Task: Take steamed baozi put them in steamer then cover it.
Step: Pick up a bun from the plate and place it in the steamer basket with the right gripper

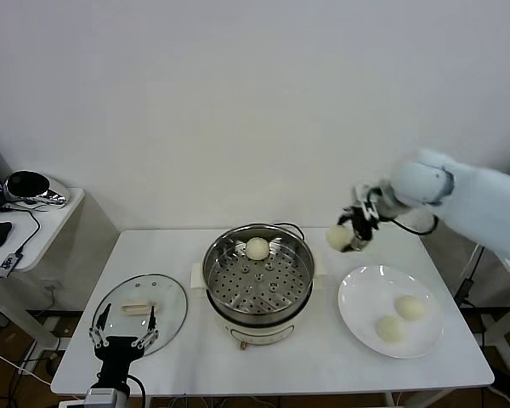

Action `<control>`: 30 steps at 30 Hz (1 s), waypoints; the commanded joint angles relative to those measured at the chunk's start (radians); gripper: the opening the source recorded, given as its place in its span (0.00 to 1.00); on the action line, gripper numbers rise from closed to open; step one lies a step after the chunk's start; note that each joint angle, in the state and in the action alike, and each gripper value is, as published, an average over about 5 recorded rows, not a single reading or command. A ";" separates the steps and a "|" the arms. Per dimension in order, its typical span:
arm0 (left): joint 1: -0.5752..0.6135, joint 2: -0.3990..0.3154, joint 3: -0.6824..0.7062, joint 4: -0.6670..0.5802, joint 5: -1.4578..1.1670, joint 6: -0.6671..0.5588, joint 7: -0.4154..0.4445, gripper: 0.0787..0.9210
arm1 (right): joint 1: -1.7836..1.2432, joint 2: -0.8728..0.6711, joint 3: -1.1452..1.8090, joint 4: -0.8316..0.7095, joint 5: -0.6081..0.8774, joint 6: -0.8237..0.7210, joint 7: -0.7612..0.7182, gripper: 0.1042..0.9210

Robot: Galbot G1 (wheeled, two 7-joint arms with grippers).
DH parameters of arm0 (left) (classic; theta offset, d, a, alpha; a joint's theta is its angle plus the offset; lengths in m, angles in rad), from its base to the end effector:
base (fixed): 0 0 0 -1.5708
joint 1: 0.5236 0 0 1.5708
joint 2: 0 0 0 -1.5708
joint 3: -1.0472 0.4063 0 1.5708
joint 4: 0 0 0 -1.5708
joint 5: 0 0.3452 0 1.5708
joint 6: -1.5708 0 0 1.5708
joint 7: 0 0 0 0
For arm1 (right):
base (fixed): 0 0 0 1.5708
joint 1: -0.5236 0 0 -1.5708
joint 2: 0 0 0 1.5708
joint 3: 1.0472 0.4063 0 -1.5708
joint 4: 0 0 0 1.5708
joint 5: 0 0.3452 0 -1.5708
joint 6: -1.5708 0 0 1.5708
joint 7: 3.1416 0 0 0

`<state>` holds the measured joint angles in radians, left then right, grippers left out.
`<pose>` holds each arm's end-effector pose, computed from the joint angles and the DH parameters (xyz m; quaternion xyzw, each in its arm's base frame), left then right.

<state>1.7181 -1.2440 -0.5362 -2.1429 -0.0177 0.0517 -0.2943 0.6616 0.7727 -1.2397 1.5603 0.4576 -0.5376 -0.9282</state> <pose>0.0989 0.0739 -0.3423 0.0594 -0.9870 -0.1389 0.0542 0.5328 -0.0570 0.0073 0.4972 -0.6164 0.5299 0.3034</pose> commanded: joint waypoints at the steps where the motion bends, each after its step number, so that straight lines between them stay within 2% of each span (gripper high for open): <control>1: 0.000 -0.004 -0.001 0.001 0.002 -0.001 0.000 0.88 | 0.131 0.214 -0.106 0.020 0.242 -0.131 0.092 0.68; 12: 0.008 -0.016 -0.025 -0.015 -0.001 -0.005 -0.002 0.88 | -0.082 0.519 -0.062 -0.267 0.220 -0.174 0.111 0.68; 30: 0.011 -0.018 -0.033 -0.019 -0.003 -0.017 -0.005 0.88 | -0.238 0.644 -0.040 -0.450 0.115 -0.171 0.113 0.68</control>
<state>1.7291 -1.2621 -0.5688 -2.1612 -0.0207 0.0347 -0.2988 0.4730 1.3529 -1.2859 1.1818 0.5860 -0.7001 -0.8220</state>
